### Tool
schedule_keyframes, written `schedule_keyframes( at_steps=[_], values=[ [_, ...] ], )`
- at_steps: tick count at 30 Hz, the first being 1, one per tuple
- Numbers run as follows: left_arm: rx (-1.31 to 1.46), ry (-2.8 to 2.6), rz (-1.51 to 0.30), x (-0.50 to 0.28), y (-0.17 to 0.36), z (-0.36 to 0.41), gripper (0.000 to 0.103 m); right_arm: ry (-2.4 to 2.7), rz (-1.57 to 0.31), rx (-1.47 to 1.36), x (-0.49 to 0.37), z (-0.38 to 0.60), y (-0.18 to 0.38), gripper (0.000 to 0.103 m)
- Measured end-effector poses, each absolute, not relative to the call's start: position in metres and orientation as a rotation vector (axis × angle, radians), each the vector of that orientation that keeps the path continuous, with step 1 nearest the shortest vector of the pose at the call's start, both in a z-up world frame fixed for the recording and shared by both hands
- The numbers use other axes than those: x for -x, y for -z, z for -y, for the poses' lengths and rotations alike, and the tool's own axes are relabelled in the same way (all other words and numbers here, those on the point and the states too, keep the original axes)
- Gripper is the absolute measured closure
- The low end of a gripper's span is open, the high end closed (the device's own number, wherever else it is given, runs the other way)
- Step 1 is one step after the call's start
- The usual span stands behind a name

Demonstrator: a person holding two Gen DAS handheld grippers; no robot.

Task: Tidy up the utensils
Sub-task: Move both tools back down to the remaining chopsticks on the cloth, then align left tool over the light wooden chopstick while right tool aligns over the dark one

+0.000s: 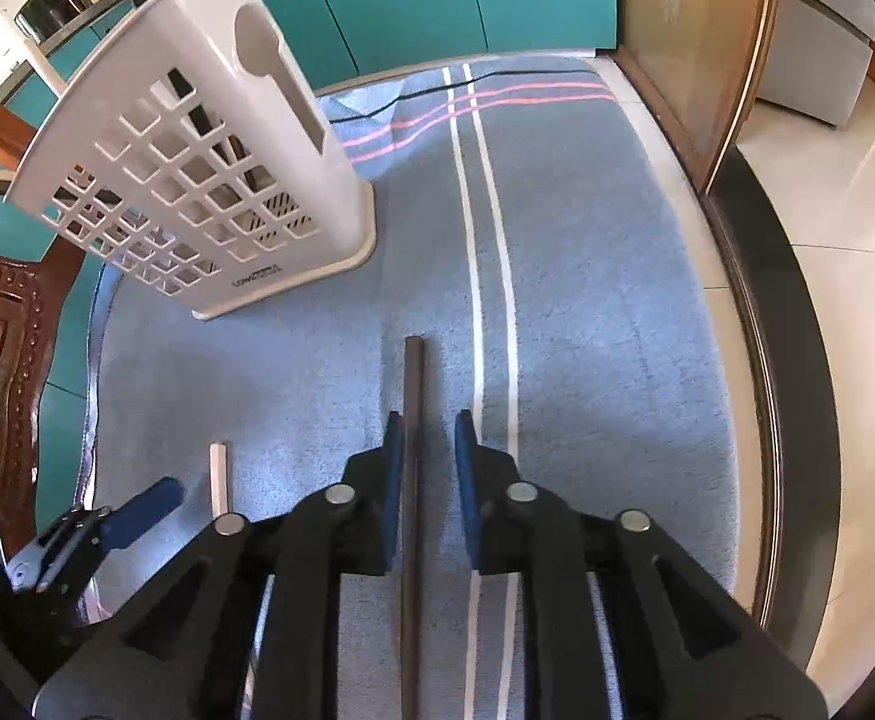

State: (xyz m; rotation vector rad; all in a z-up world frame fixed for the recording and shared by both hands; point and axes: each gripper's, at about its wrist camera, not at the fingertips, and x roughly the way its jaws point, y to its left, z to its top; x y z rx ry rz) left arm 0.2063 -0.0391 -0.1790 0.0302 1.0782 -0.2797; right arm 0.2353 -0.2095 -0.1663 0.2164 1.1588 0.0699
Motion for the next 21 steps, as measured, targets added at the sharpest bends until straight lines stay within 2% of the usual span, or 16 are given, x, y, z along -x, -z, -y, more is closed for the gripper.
schedule_keyframes(
  at_steps=[4, 6, 9, 13, 21],
  values=[
    [-0.104, 0.236, -1.037, -0.204, 0.184, 0.049, 0.061, -0.073, -1.167, -0.201, -0.237, 0.214, 0.167, 0.083],
    [-0.109, 0.240, -1.028, -0.204, 0.183, 0.051, 0.075, -0.073, -1.167, -0.198, -0.237, 0.214, 0.167, 0.083],
    [-0.133, 0.231, -1.012, -0.210, 0.182, 0.049, 0.088, -0.068, -1.164, -0.193, -0.236, 0.212, 0.170, 0.081],
    [-0.193, 0.209, -0.985, -0.214, 0.184, 0.052, 0.090, -0.064, -1.172, -0.183, -0.235, 0.212, 0.171, 0.076],
    [-0.273, 0.140, -0.939, -0.218, 0.185, 0.049, 0.090, -0.063, -1.178, -0.172, -0.235, 0.210, 0.173, 0.074]
  ],
)
